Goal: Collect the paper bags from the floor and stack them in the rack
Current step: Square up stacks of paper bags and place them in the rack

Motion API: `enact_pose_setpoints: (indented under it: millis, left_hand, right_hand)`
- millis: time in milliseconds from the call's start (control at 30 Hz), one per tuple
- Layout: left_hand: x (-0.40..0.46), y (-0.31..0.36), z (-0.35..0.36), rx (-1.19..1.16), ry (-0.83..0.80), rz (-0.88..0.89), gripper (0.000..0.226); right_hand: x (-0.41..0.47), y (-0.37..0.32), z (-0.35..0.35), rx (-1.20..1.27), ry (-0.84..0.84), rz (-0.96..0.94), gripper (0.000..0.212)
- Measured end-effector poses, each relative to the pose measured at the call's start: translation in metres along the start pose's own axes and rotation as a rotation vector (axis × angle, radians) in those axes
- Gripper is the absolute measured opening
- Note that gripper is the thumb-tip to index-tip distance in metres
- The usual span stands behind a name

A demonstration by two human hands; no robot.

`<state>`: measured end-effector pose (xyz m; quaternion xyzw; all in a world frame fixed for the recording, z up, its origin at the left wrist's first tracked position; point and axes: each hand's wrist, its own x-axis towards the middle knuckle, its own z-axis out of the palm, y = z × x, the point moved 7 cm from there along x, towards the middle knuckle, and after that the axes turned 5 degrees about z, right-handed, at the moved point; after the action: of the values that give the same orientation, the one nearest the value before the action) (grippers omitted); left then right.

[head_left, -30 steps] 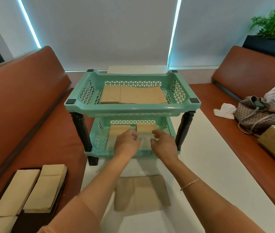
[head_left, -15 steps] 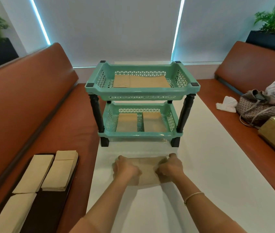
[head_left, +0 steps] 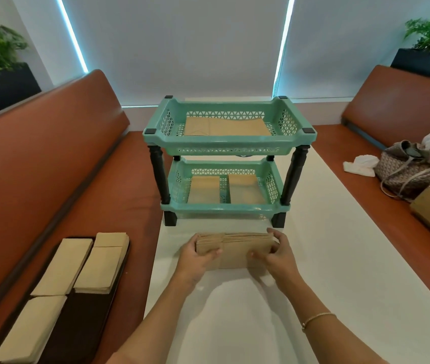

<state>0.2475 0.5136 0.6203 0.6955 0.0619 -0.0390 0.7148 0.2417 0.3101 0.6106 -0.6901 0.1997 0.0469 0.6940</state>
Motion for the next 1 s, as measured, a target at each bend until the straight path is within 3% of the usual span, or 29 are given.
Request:
enact_pose_setpoints:
  millis: [167,500,667,767,900,1000]
  left_hand:
    - [-0.003,-0.01,0.005,0.034,0.013,0.061,0.067]
    - [0.004,-0.011,0.003,0.061,0.021,0.073,0.063]
    - [0.007,0.008,-0.001,0.207,0.039,0.173,0.059]
    - [0.007,0.024,0.001,0.467,-0.002,0.23,0.051]
    - [0.014,0.042,0.011,1.214,-0.167,0.324,0.032]
    - [0.019,0.049,0.023,1.498,-0.286,0.416,0.032]
  right_hand:
    - [-0.004,0.011,0.008,-0.041,-0.014,-0.023,0.047]
    - [0.003,0.013,0.007,-0.164,0.003,-0.038,0.044]
    - [0.004,0.002,0.004,-0.206,0.03,-0.08,0.041]
    - [0.003,0.004,0.004,-0.298,-0.002,-0.049,0.042]
    - [0.006,0.002,-0.002,-0.405,0.026,-0.031,0.039]
    - [0.009,-0.007,0.001,-0.471,-0.013,-0.08,0.037]
